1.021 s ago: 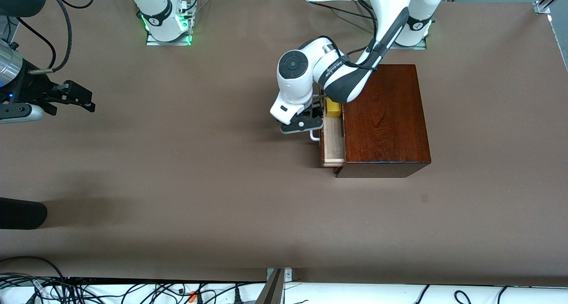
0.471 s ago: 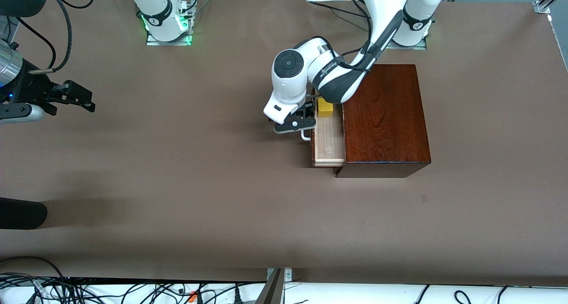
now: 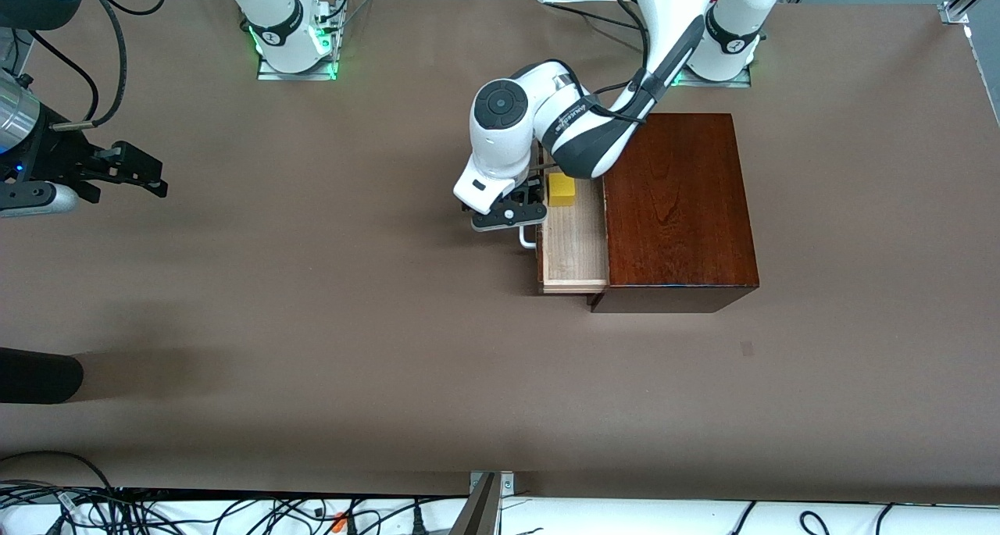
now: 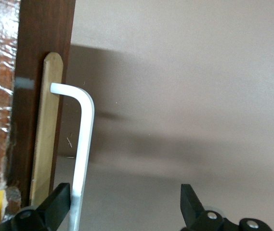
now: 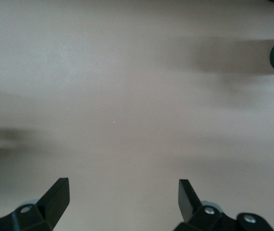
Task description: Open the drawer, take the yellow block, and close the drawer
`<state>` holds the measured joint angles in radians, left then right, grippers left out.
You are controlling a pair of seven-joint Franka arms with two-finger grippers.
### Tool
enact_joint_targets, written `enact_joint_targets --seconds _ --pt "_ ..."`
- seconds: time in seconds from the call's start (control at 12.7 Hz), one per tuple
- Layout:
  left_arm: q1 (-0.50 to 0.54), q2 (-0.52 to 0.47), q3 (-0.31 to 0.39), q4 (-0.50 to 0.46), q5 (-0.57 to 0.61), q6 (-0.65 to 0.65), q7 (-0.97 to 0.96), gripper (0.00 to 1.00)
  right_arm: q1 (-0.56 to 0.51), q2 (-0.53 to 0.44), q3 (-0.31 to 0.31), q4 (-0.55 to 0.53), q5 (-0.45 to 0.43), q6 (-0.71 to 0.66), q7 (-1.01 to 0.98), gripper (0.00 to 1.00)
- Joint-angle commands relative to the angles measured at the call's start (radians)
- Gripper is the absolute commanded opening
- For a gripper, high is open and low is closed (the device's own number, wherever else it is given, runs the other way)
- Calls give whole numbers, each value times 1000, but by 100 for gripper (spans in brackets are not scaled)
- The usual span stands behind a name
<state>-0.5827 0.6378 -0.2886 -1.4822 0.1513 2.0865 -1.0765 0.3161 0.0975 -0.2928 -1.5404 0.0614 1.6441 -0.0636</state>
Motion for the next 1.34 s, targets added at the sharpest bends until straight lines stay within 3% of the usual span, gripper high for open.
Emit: enact_joint_targets --seconds 0.0,0.39,0.71,1.26 --pt "-12 -1 0 78 -16 -115 36 100 0 2 3 11 -15 -1 11 100" --pt "46 -55 2 206 -27 -380 205 100 6 2 4 11 -15 -1 13 100" --pt "214 -176 -1 206 -102 -482 452 100 6 1 6 9 -15 -3 11 100" --pt "473 -317 0 207 -105 -669 783 100 6 2 6 11 -11 -1 -1 100"
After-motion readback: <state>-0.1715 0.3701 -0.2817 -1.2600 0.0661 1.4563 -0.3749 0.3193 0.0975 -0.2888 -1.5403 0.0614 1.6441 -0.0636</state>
